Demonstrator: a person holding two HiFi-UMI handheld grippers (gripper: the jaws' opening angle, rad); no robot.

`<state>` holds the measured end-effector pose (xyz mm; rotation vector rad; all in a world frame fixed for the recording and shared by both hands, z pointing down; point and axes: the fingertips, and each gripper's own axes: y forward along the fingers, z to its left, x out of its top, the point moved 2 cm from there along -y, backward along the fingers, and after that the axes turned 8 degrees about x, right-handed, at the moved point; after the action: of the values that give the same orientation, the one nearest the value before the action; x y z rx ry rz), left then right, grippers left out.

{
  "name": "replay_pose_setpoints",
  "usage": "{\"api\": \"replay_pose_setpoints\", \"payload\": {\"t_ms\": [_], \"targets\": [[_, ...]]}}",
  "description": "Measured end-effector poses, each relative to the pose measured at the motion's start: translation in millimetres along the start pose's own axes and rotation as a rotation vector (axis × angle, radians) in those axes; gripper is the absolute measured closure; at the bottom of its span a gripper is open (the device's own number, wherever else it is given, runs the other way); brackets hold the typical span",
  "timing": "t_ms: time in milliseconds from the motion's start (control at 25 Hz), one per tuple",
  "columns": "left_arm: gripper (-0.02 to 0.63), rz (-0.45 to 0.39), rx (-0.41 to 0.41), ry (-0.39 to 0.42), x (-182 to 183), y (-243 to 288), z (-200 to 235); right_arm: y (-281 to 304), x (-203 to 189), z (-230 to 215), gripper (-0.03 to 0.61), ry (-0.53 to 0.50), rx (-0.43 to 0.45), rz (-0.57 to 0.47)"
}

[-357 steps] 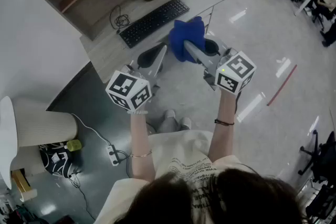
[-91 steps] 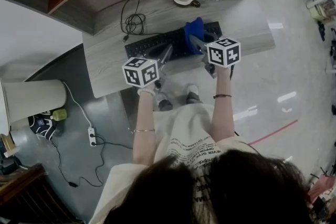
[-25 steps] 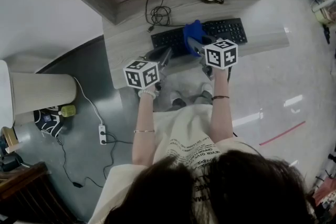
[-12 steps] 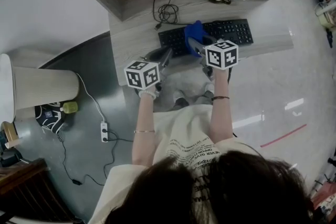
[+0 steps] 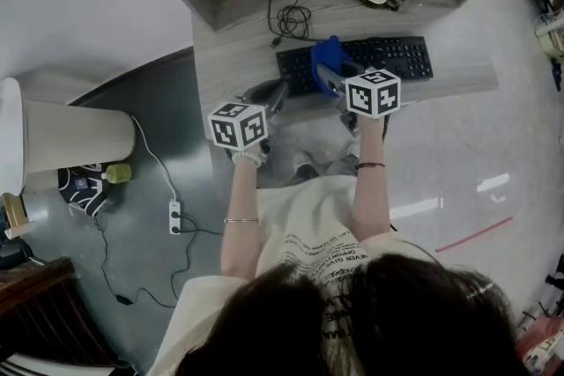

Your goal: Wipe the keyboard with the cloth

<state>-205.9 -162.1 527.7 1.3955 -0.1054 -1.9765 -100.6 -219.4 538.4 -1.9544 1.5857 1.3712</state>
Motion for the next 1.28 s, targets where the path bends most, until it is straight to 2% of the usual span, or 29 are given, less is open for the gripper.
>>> {"api": "replay_pose_setpoints", "payload": {"t_ms": [600, 1280], "targets": [[0.617, -0.017, 0.068, -0.02, -4.1, -17.7, 17.3, 24.8, -3.5, 17.6, 0.526, -0.02, 0.06, 0.025], [0.617, -0.072, 0.197, -0.07, -9.4, -45.9, 31.0, 56.9, -8.2, 41.7, 0.526, -0.039, 0.16, 0.078]]}}
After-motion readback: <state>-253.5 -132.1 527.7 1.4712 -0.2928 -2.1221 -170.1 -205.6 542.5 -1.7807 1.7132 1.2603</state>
